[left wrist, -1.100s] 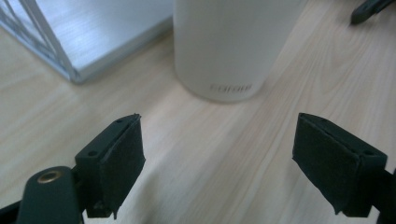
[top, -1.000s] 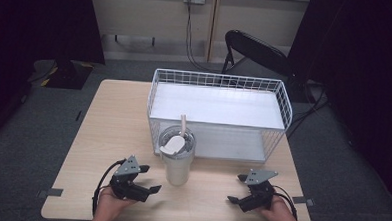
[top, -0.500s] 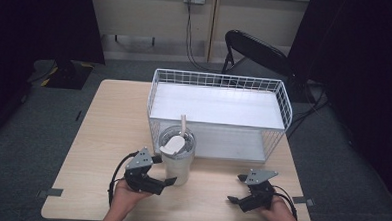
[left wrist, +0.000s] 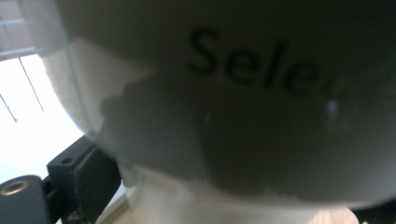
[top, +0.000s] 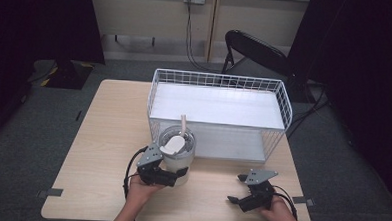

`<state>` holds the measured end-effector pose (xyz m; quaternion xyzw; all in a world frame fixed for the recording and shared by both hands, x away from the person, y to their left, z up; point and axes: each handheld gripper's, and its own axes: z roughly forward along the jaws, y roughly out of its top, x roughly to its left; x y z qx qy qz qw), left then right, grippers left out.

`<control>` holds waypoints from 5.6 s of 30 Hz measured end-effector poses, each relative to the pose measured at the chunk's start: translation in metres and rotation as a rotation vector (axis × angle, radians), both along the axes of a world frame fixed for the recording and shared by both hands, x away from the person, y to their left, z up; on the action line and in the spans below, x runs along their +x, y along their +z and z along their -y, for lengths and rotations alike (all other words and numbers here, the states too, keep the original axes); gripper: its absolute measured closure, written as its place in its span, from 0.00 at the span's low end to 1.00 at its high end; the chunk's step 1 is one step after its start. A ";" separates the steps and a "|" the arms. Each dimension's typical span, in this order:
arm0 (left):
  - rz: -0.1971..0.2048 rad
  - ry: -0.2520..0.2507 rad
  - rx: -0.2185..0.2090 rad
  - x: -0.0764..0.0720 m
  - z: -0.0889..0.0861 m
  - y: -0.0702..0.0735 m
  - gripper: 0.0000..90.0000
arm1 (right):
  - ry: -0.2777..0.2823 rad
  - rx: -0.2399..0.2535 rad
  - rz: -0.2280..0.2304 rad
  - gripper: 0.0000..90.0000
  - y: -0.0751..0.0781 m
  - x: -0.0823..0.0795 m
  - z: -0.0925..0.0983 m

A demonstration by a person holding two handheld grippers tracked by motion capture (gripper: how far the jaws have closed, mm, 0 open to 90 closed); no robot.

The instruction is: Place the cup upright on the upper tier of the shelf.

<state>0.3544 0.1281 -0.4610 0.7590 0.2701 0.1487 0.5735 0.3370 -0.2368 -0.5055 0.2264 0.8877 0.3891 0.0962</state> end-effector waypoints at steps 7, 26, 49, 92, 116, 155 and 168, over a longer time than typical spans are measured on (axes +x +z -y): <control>0.028 0.004 -0.088 0.003 0.004 -0.005 0.06 | 0.000 0.000 0.000 0.15 0.000 0.000 0.000; 0.080 -0.043 -0.133 -0.007 0.007 0.014 0.09 | -0.001 0.000 -0.001 0.15 0.000 0.000 0.000; 0.051 -0.078 -0.122 -0.006 0.017 0.074 0.10 | 0.001 0.000 0.000 0.15 0.000 0.000 0.000; 0.036 -0.147 -0.098 0.010 0.028 0.178 0.10 | 0.001 0.001 0.003 0.15 0.000 0.000 0.000; 0.027 -0.149 -0.083 0.029 0.045 0.219 0.10 | 0.000 0.001 0.003 0.15 0.000 0.000 0.000; 0.045 -0.073 -0.046 0.087 0.074 0.235 0.10 | 0.001 0.000 0.003 0.15 0.000 0.000 0.000; 0.058 -0.033 -0.030 0.103 0.079 0.235 0.10 | 0.000 0.001 0.002 0.15 0.000 0.000 0.000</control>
